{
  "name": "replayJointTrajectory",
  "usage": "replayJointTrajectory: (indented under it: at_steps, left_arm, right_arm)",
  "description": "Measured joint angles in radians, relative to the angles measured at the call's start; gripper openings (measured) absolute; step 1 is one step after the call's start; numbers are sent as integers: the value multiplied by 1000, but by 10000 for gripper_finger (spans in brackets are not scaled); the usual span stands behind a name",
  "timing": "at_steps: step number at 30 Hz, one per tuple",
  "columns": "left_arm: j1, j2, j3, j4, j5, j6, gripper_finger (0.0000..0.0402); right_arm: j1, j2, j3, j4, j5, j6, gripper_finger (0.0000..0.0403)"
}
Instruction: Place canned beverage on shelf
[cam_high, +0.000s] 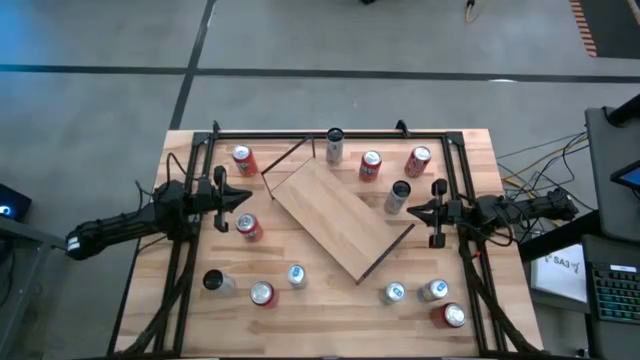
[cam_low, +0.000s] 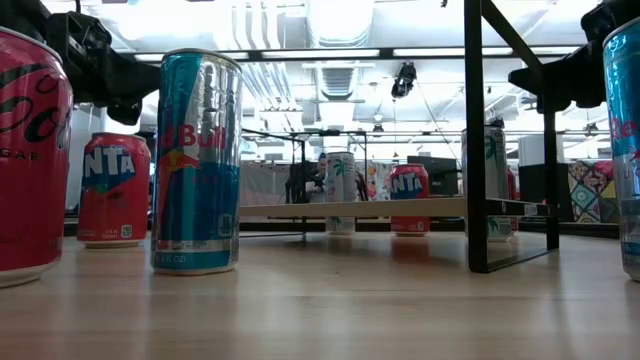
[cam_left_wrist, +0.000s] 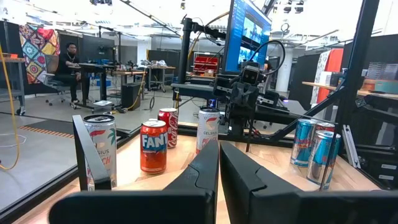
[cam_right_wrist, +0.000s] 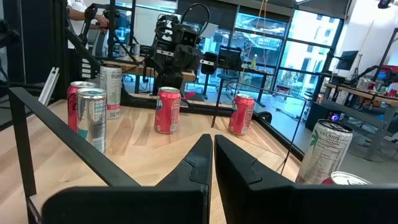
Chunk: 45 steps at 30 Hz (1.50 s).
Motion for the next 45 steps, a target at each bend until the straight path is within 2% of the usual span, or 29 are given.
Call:
replayJointTrajectory:
  at_steps: [28, 30, 33, 36, 42, 45]
  left_arm:
    - [0, 0, 0, 5, 0, -3, 0]
    - [0, 0, 0, 26, 0, -58, 0]
    - [0, 0, 0, 64, 0, -218, 0]
    - [0, 0, 0, 135, 0, -255, 0]
    - [0, 0, 0, 282, -3, -303, 0]
    - [-1, 0, 0, 334, -13, -323, 0]
  right_arm:
    - [0, 0, 0, 0, 0, -6, 9]
    - [0, 0, 0, 1, 0, -71, 9]
    - [0, 0, 1, 1, 0, -190, 9]
    - [0, 0, 1, 2, 0, -246, 9]
    - [0, 0, 1, 10, 0, -167, 9]
    - [0, 0, 1, 100, 2, -109, 9]
